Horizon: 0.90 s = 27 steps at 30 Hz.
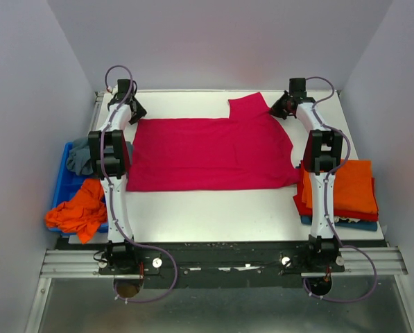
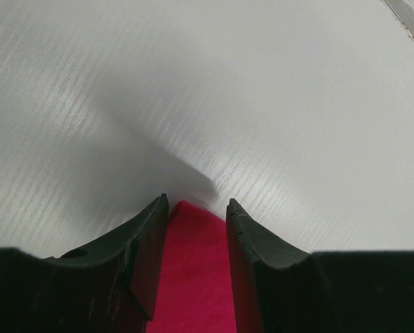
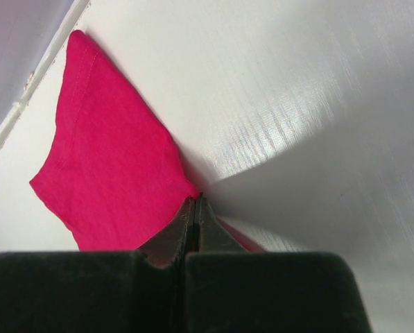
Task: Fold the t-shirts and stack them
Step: Grap the side of the flattened tshirt furthest away from the robot with both arms
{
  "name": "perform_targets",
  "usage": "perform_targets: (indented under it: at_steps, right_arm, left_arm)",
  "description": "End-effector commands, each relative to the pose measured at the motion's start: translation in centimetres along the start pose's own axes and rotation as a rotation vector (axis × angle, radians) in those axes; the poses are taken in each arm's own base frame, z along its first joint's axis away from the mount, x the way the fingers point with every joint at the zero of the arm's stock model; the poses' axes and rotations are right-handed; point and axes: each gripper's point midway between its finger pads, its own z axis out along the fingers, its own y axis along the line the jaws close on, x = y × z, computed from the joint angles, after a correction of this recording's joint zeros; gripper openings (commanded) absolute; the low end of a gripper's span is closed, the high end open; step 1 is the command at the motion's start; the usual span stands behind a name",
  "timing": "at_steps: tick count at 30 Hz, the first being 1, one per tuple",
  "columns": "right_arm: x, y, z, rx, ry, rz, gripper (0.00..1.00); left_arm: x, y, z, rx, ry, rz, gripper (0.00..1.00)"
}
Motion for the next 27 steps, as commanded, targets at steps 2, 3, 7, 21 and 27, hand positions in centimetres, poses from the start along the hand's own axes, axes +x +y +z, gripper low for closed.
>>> perform_targets:
  at_steps: [2,3,7,21,27]
  right_arm:
    - [-1.6,1.2,-1.9,-0.032,-0.028,-0.001,0.01]
    - [-1.5,1.2,-1.9,-0.033,-0.027,-0.001,0.01]
    - [-1.6,1.4,-2.1,-0.035,-0.032,-0.004,0.01]
    - [-2.7,3.5,-4.2,-0.089,-0.049,-0.033,0.01]
    - [-2.8,3.8,-5.4,-0.092,-0.05,-0.039,0.01]
  left_arm:
    - [5.7,0.8,0.3,-0.019,0.174,0.038,0.46]
    - [5.7,0.8,0.3,-0.022,0.17,0.039,0.44]
    - [5.2,0.4,0.3,-0.009,0.155,0.041,0.21]
    - [0.9,-1.6,-1.8,0.036,-0.022,0.093,0.0]
    - [0.0,-1.9,-4.2,0.062,-0.071,0.084,0.0]
